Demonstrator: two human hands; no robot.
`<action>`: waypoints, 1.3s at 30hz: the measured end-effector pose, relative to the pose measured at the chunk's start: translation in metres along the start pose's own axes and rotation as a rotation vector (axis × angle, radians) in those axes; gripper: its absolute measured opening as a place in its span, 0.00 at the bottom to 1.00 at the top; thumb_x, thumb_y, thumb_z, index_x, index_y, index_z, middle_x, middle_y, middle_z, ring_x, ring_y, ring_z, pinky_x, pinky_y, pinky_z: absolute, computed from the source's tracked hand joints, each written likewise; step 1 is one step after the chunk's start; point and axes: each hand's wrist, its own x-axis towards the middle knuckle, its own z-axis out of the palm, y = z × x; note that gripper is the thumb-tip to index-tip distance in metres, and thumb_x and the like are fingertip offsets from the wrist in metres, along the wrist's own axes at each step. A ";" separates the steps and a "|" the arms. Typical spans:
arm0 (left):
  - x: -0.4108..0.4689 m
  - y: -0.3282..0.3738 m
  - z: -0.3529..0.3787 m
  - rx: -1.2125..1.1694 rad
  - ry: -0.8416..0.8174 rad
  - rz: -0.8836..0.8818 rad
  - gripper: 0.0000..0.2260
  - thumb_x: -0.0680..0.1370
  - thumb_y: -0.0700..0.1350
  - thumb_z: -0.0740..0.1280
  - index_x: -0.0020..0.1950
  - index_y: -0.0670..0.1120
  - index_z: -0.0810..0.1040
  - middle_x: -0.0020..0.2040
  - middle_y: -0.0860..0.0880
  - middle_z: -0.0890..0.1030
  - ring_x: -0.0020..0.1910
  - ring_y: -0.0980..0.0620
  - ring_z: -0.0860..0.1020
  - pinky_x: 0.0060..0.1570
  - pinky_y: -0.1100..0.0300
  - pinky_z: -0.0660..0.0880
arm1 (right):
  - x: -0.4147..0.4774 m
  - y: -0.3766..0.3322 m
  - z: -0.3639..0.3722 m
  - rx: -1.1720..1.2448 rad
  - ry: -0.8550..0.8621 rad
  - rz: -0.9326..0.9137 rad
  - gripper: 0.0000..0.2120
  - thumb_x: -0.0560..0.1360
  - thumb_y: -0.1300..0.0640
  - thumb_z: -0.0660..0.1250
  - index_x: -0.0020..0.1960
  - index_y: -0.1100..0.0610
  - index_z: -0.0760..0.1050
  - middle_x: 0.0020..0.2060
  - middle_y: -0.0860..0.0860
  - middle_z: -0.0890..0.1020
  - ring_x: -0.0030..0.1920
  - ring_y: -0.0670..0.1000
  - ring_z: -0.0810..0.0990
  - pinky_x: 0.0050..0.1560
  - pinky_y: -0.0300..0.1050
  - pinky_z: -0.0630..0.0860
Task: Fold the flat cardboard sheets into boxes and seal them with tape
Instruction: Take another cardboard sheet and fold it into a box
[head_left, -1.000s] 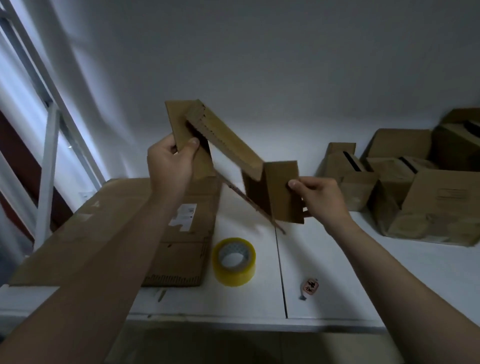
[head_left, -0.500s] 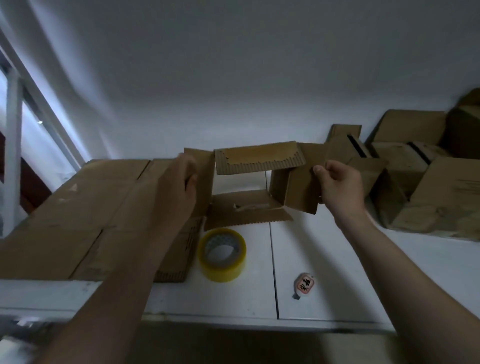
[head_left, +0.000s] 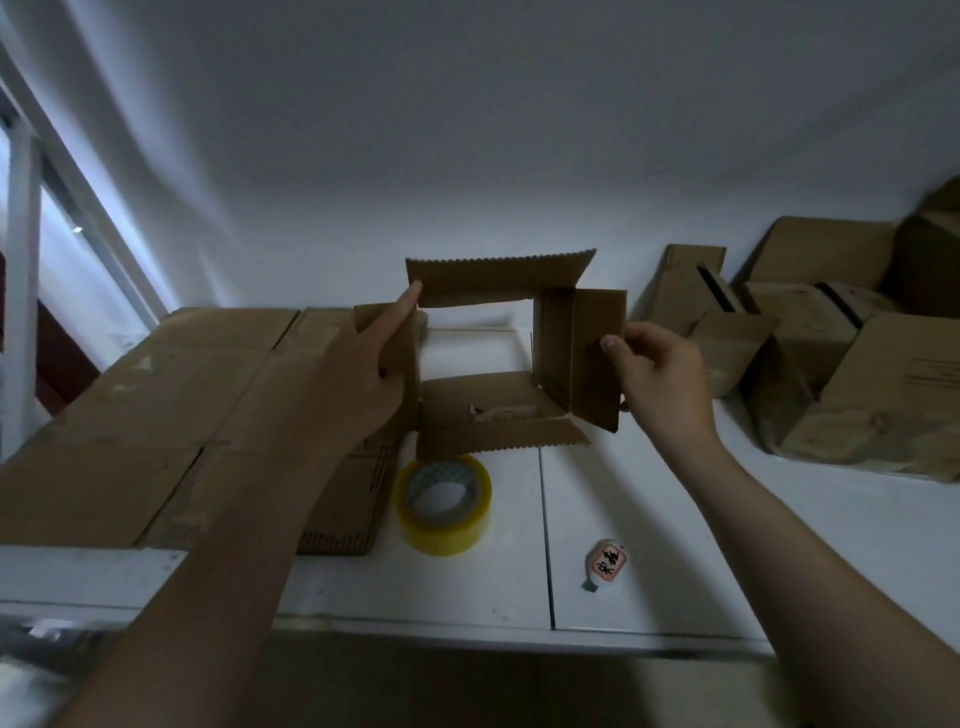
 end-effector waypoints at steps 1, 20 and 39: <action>0.001 -0.003 -0.001 -0.039 -0.030 -0.027 0.37 0.78 0.33 0.63 0.81 0.60 0.56 0.44 0.54 0.74 0.36 0.57 0.73 0.34 0.73 0.69 | -0.001 0.000 0.002 -0.002 0.000 -0.013 0.06 0.81 0.49 0.67 0.56 0.48 0.80 0.48 0.42 0.82 0.50 0.46 0.82 0.46 0.51 0.83; -0.011 -0.015 0.014 -0.429 0.147 -0.067 0.33 0.75 0.25 0.65 0.70 0.50 0.55 0.41 0.48 0.79 0.33 0.58 0.80 0.30 0.66 0.76 | 0.009 0.007 0.033 -0.026 -0.275 -0.172 0.29 0.79 0.51 0.71 0.74 0.40 0.62 0.73 0.44 0.67 0.69 0.47 0.69 0.67 0.49 0.75; 0.000 -0.036 0.042 -0.318 -0.075 -0.151 0.30 0.81 0.33 0.64 0.77 0.60 0.65 0.73 0.48 0.63 0.68 0.46 0.70 0.64 0.58 0.73 | 0.002 0.004 0.048 -0.157 -0.303 -0.232 0.49 0.76 0.60 0.74 0.80 0.35 0.44 0.72 0.49 0.63 0.56 0.42 0.73 0.61 0.42 0.77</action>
